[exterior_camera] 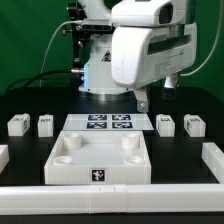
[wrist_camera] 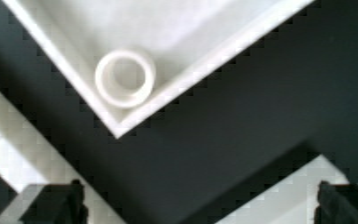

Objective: Assemble one leg

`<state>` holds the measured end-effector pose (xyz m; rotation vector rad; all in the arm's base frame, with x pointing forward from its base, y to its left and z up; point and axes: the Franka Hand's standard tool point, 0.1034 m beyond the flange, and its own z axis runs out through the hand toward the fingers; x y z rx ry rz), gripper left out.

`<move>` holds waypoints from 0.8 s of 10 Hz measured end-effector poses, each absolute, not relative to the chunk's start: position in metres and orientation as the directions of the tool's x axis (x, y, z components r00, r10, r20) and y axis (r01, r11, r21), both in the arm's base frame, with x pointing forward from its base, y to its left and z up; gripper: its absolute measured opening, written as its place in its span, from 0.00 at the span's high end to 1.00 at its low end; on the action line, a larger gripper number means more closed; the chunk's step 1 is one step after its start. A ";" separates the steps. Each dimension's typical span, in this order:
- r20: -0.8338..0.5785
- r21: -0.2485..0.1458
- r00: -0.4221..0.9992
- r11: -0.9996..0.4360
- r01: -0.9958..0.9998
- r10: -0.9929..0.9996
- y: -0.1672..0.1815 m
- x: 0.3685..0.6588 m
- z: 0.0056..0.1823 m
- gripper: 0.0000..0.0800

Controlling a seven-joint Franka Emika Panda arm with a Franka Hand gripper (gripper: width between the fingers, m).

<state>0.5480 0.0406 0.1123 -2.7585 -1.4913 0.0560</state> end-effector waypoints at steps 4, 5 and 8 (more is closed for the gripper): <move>-0.039 -0.068 0.370 -0.372 0.926 0.928 0.001 0.495 0.085 0.19; -0.043 -0.080 0.375 -0.377 0.923 0.926 -0.009 0.487 0.080 0.19; -0.044 -0.083 0.381 -0.383 0.920 0.924 -0.009 0.487 0.079 0.19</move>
Offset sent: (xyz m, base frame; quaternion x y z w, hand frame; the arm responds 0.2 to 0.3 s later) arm -0.0470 -0.0315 -0.0234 0.0149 0.0088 -0.1358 0.9906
